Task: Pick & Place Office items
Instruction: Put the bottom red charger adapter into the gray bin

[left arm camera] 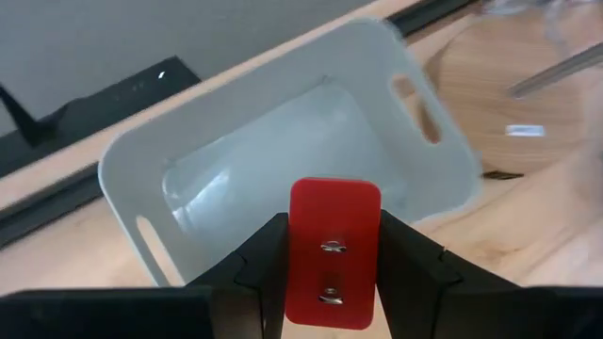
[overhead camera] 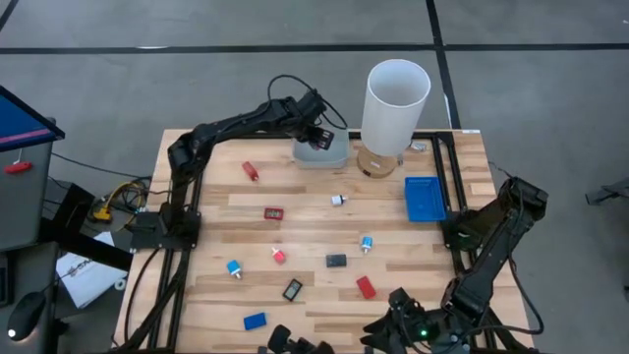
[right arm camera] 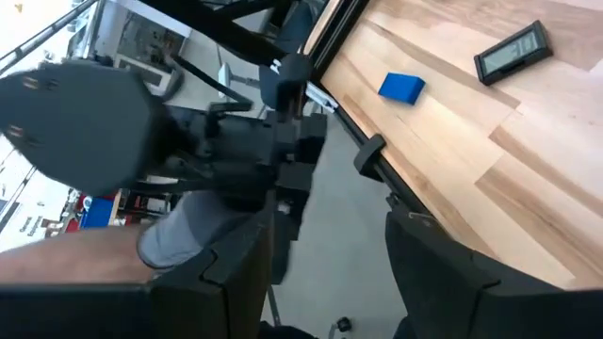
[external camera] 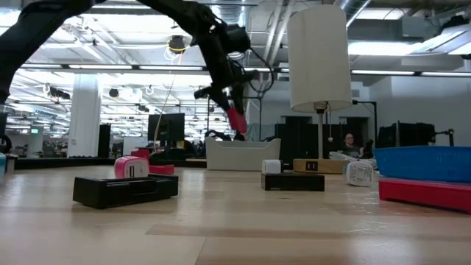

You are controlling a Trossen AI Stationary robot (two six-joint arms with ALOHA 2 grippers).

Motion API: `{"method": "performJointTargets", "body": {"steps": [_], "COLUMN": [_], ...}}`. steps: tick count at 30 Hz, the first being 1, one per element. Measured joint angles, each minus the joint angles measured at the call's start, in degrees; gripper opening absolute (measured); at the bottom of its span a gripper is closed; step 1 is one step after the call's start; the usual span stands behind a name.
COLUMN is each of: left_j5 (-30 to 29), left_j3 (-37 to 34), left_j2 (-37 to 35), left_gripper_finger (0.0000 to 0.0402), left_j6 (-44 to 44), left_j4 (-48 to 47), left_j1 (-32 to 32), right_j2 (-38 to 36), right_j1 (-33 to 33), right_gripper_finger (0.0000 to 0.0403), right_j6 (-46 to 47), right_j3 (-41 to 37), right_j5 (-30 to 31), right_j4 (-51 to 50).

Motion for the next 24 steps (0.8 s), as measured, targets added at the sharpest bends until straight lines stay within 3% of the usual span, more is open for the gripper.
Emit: {"method": "performJointTargets", "body": {"steps": [14, 24], "left_j5": [-7.5, -8.0], "left_j3": [-0.1, -4.0], "left_j2": [3.3, 3.2], "left_gripper_finger": [0.0118, 0.0118], "left_j6": [-7.9, -16.9], "left_j4": [-3.5, -2.9], "left_j1": [1.7, 1.8], "right_j2": [0.0, 0.0], "right_j1": [-0.2, -0.2], "right_gripper_finger": [0.0198, 0.0198], "right_j6": [0.0, 0.0], "right_j3": [0.0, 0.0], "right_j5": [2.0, 2.0], "right_j4": [-0.7, -1.0]}}
